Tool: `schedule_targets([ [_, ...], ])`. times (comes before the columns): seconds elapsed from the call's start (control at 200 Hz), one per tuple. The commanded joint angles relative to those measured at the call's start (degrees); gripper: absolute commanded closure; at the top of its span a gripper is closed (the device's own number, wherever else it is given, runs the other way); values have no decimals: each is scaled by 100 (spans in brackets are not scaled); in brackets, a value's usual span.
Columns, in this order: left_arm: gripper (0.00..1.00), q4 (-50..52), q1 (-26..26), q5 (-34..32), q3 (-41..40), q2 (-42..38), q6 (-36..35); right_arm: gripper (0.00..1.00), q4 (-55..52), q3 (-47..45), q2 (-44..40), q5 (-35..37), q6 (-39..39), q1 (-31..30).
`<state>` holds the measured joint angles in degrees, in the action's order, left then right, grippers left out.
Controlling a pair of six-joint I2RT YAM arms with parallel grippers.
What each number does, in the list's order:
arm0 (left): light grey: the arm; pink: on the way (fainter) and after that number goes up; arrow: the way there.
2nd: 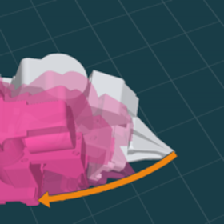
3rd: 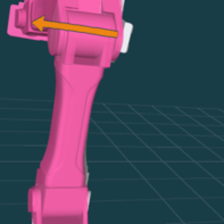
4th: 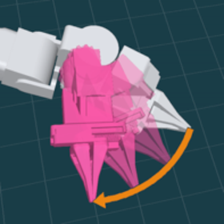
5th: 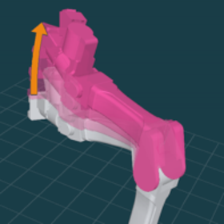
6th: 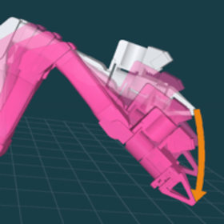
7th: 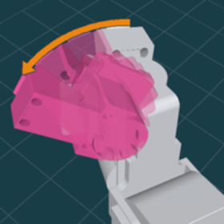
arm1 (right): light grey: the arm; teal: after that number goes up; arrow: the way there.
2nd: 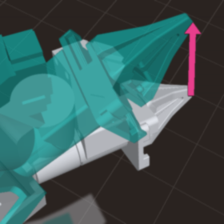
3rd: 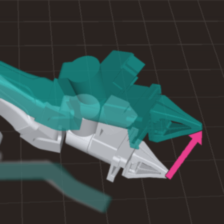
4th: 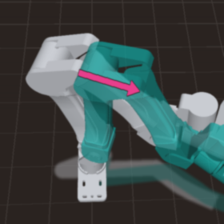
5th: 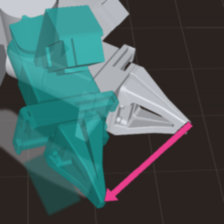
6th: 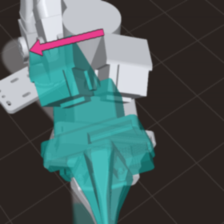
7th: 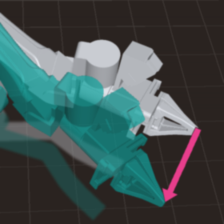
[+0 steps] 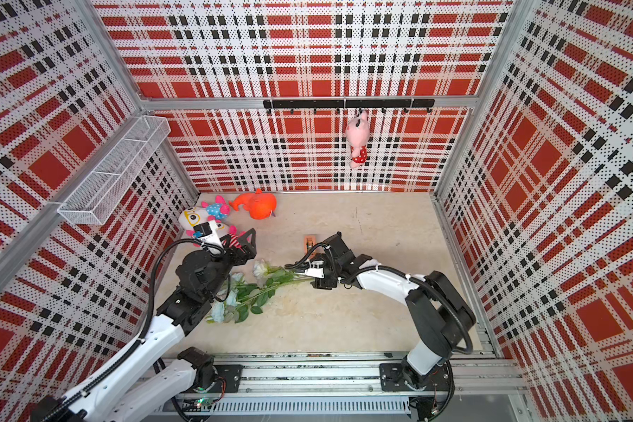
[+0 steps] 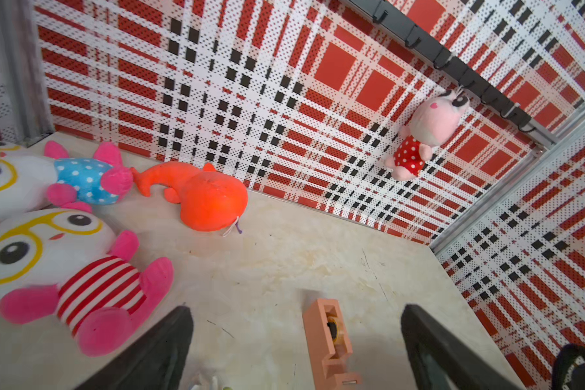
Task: Wrap bouquets with tape
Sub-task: Place the unwrapped bouquet at the center of the board, then pull the tape from the tape cutter.
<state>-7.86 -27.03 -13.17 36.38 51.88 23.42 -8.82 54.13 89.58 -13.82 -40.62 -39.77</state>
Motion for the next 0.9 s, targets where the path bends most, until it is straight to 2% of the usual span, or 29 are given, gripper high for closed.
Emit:
schedule_targets([
  [0.0, 0, 250, -348, -217, 542, 669, -566, 27, 1043, -116, -415, 401, 2289, 129],
  [0.135, 4, 229, -280, 378, 968, 1716, -399, 25, 1041, 74, -553, 788, 4766, 360],
  [0.261, 15, -616, 132, 1800, 978, 2496, 205, 29, 1648, -216, -579, 469, 6415, 500],
  [0.321, 20, -761, 158, 2148, 1181, 2907, 301, 33, 1941, -315, -486, 286, 6902, 540],
  [0.401, 23, -659, 108, 2331, 1584, 3460, 303, 39, 2072, -232, -210, 130, 7173, 540],
  [0.526, 32, -603, 144, 2724, 2073, 4242, 424, 46, 1709, 253, 384, -2, 7191, 560],
  [0.641, 37, -428, 177, 2850, 2429, 4804, 461, 53, 1560, 522, 816, -44, 7401, 666],
  [0.792, 40, -236, 208, 2967, 2749, 5346, 447, 54, 1263, 779, 1201, -113, 7413, 725],
  [0.892, 42, -172, 235, 2925, 2856, 5546, 458, 59, 1135, 921, 1411, -223, 7396, 720],
])
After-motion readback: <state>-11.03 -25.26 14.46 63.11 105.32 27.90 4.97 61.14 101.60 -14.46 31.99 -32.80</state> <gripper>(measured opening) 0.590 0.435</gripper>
